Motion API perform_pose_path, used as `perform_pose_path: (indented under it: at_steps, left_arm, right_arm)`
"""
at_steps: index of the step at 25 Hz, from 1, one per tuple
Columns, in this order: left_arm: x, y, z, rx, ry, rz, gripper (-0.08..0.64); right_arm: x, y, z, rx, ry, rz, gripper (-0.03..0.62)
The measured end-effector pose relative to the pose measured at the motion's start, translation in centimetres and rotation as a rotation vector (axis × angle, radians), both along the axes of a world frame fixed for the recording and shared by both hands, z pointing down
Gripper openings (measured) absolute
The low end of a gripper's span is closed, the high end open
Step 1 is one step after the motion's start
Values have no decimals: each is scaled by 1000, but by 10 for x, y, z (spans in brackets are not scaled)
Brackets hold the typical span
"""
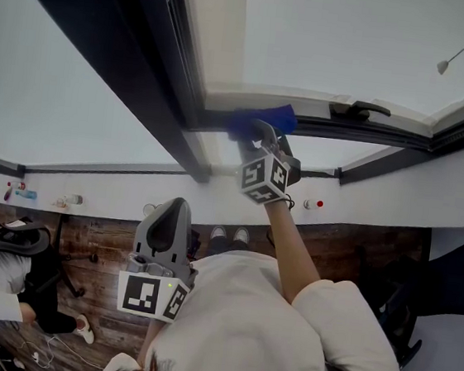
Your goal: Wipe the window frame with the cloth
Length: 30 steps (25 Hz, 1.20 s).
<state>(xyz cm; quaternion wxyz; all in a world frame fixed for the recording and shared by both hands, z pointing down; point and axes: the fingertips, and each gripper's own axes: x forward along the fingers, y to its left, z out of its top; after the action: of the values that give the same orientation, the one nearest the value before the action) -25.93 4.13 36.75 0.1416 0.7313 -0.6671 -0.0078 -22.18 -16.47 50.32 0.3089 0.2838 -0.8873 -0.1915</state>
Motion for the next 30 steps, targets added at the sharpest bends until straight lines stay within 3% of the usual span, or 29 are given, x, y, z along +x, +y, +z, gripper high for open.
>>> perform_pose_path:
  at_steps: [30]
  left_arm:
    - [32,-19,-1,14,7,63,9]
  right_arm:
    - [58,-21,-2,3,-7,90,87]
